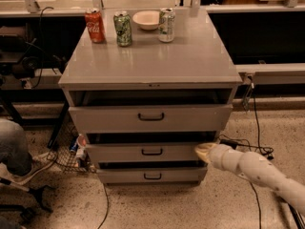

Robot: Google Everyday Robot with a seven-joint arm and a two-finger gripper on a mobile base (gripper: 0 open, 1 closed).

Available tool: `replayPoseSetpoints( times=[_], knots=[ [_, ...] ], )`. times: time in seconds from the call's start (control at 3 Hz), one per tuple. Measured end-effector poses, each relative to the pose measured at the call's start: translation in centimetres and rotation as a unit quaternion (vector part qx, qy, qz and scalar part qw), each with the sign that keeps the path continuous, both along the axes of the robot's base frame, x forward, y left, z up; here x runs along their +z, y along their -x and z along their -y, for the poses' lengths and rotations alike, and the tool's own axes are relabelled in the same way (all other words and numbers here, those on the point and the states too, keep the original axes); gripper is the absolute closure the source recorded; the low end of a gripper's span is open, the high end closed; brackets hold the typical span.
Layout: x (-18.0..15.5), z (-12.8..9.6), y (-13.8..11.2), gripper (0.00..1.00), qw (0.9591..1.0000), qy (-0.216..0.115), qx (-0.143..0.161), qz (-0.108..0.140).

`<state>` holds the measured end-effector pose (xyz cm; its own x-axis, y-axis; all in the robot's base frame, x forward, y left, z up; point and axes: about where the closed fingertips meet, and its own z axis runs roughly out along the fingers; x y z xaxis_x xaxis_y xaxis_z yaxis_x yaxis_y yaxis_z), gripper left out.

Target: Close middle drawer

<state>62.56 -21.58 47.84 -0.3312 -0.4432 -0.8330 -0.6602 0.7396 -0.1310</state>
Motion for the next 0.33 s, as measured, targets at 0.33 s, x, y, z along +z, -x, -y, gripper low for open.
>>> replayPoseSetpoints(
  times=[0.33],
  knots=[
    [2.32,2.47,4.79,1.00,0.9989,0.018,-0.042,0.002]
  ],
)
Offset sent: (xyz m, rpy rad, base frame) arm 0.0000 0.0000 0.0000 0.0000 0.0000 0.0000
